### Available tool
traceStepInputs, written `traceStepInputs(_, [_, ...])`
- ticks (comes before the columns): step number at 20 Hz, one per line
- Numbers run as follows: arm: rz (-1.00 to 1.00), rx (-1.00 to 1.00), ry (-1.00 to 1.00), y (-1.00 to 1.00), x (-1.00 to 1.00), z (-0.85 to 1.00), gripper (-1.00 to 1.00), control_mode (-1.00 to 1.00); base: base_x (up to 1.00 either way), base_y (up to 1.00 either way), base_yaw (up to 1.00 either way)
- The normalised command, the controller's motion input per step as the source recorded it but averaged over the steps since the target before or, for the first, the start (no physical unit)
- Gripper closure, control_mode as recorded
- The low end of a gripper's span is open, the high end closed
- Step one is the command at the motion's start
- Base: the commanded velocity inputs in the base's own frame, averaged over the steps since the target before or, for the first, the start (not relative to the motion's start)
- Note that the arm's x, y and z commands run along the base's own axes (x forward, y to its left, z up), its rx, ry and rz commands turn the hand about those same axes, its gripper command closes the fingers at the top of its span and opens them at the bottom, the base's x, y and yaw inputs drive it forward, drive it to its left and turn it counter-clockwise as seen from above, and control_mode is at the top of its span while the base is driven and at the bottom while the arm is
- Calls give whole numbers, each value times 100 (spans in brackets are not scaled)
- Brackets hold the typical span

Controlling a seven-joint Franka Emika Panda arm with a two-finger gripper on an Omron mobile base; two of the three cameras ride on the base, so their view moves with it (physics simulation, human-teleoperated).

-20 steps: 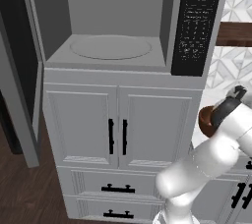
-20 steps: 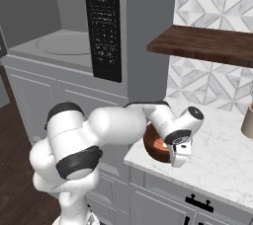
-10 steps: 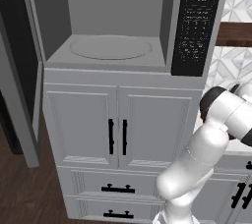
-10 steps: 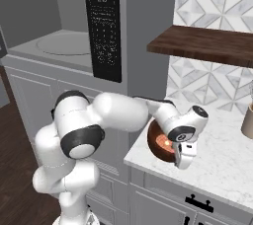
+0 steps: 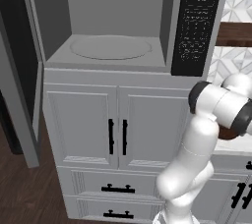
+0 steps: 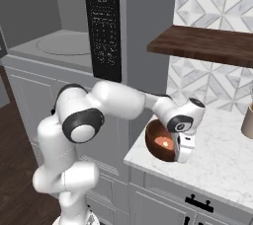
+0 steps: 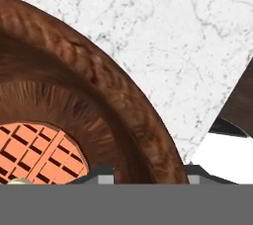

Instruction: Open the microwave, place the bowl with waffle inside the microwave, then close the microwave door and turn it on.

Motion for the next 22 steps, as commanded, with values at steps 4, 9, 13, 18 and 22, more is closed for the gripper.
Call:
traceStepInputs(4, [-10, -12, 2, 49, 2, -9, 100, -100, 0, 0, 0])
traceStepInputs(9, [-16, 0, -14, 6, -44, 23, 100, -100, 0, 0, 0])
traceStepInputs(13, [-8, 0, -38, 36, -86, 66, 100, -100, 0, 0, 0])
traceStepInputs(18, [0, -11, -28, 71, -88, 91, 100, -100, 0, 0, 0])
traceStepInputs(22, [0, -18, -13, 99, -98, 79, 100, -100, 0, 0, 0])
